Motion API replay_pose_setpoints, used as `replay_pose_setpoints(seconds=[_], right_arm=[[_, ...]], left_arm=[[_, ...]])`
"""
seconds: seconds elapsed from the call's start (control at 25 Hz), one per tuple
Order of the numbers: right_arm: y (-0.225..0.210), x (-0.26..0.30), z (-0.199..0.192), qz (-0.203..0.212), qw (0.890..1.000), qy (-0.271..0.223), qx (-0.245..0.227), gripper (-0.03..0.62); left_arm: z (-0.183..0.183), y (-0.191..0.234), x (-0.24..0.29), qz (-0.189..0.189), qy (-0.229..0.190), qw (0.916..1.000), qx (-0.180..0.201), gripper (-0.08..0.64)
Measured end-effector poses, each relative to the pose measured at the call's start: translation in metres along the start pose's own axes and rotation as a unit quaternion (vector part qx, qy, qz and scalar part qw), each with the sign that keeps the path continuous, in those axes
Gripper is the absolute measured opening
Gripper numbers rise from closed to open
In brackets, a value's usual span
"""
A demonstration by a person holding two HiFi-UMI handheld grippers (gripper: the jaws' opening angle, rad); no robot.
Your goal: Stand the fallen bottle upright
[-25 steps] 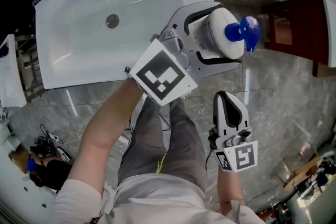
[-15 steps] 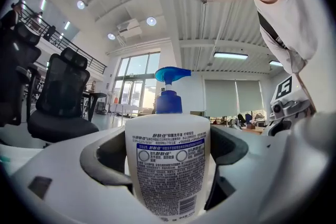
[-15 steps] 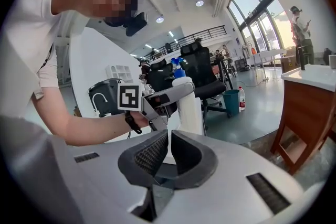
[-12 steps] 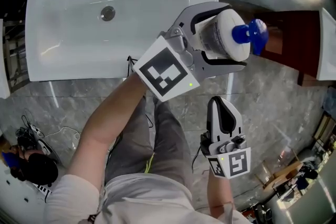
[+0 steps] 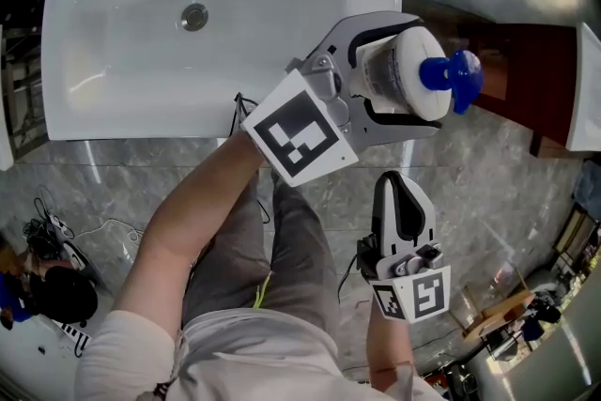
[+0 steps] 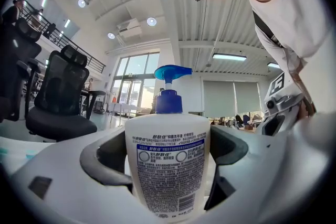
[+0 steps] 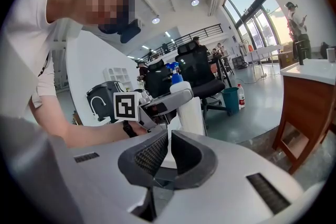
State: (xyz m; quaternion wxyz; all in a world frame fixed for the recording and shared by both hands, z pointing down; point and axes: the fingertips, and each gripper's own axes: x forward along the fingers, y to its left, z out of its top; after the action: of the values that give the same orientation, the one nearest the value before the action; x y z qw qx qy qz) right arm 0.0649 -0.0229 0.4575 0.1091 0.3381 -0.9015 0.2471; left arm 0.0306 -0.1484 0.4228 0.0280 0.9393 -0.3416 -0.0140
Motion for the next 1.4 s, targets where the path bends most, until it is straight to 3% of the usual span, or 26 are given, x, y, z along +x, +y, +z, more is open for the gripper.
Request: replay_pose_setpoints(seconds=[0.56, 0.84, 1.16, 1.4], right_arm=[[0.002, -0.004, 0.007, -0.009, 1.000, -0.012, -0.007, 0.046], [0.009, -0.022, 0.008, -0.021, 1.000, -0.017, -0.014, 0.046], [0.009, -0.031, 0.001, -0.035, 0.999, -0.021, -0.003, 0.046], [0.019, -0.025, 0.001, -0.042, 0.999, -0.029, 0.002, 0.046]], left_arm=[[-0.006, -0.005, -0.004, -0.017, 0.035, 0.9988, 0.028, 0.505], [0.001, -0.016, -0.016, -0.058, 0.051, 0.9960, 0.044, 0.505], [-0.001, -0.018, -0.014, -0.071, 0.076, 0.9944, 0.022, 0.505], [-0.008, -0.019, -0.012, -0.082, 0.086, 0.9923, 0.036, 0.505]])
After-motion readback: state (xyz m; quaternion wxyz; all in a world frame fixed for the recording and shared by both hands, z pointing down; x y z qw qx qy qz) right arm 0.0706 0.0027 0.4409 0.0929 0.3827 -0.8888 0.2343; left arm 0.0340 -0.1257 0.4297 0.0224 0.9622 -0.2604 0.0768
